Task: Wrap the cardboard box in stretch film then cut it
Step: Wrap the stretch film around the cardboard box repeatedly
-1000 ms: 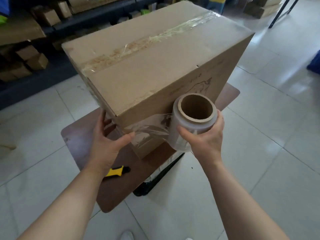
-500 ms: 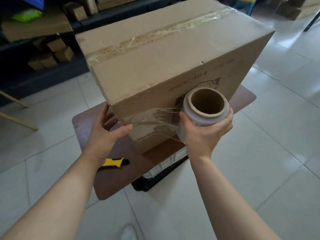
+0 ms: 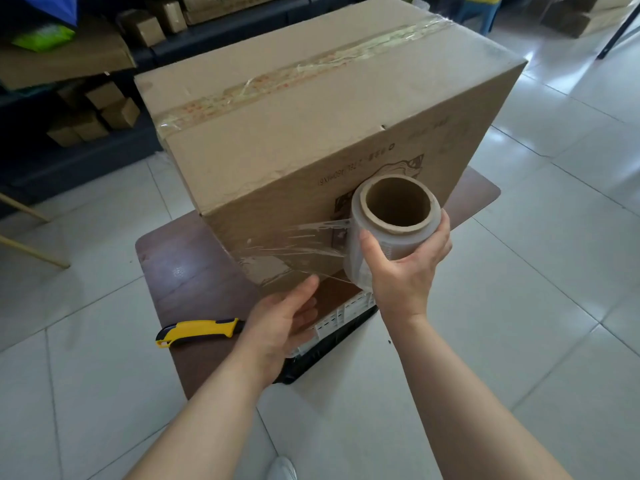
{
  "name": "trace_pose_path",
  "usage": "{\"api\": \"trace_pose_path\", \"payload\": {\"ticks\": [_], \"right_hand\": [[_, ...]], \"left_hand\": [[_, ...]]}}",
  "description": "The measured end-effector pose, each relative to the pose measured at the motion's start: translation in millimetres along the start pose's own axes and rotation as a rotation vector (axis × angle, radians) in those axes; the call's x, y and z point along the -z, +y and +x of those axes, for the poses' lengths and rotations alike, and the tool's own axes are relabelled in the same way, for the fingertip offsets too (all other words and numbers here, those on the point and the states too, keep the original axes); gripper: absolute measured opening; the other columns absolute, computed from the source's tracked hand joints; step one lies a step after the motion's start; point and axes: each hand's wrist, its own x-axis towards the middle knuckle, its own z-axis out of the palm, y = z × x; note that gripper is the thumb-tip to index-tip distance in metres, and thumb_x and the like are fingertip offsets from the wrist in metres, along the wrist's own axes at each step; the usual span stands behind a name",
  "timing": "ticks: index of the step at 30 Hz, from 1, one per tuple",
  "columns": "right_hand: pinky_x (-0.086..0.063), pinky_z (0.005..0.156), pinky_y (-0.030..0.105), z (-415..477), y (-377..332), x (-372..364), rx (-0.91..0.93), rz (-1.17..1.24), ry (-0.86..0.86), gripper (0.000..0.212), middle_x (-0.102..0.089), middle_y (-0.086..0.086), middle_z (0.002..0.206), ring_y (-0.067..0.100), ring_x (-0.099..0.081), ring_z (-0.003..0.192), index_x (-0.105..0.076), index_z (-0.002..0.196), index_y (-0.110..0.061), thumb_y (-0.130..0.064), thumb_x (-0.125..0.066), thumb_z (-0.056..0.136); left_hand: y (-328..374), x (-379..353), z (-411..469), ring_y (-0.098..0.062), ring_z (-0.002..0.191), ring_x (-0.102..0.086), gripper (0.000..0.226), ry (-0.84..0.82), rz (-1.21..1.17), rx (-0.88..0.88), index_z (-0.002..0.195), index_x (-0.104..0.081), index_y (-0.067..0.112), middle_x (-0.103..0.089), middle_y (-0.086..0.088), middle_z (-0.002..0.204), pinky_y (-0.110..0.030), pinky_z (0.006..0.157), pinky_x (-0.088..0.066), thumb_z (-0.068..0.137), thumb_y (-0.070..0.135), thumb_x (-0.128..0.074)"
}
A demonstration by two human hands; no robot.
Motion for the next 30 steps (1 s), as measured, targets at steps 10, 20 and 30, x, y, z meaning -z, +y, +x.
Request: {"api": "trace_pose_path", "payload": {"ticks": [10,20,30], "right_hand": [[-0.046,0.106,0.038,-6.4,-8.3,9.7,-0.010,0.026,-0.010,0.102,-0.040,-0.001,0.138,0.012,-0.042,0.131,-0.033,0.144,-0.020,-0.056,-0.080,0.061],[-0.049,0.103,0.037,-7.1,-10.4,22.3,-0.041,0.101,-0.060,0.085,-0.049,-0.006,0.131,0.009,-0.050,0.124,-0.043,0.138,-0.025,-0.053,-0.079,0.066],[-0.055,0.094,0.040,-5.6,-7.7,31.2,-0.126,0.207,-0.096,0.069,-0.057,0.002,0.127,0.017,-0.059,0.116,-0.053,0.131,-0.024,-0.053,-0.074,0.073]], "left_hand": [[24.8,-74.2,6.9,-0.036,0.128,-0.047,0.106,-0.370,-0.023,0.127,0.135,-0.053,0.030,-0.057,-0.010,0.136,-0.063,0.096,-0.042,0.045,0.083,-0.070],[32.6,-71.7,12.3,-0.040,0.118,-0.055,0.083,-0.327,-0.038,0.102,0.131,-0.057,0.024,-0.055,-0.016,0.135,-0.062,0.093,-0.046,0.064,0.071,-0.070],[55.5,-87.4,3.5,-0.034,0.105,-0.064,0.044,-0.253,0.030,0.063,0.115,-0.067,0.013,-0.070,-0.019,0.110,-0.055,0.091,-0.051,0.079,0.039,-0.073]]}}
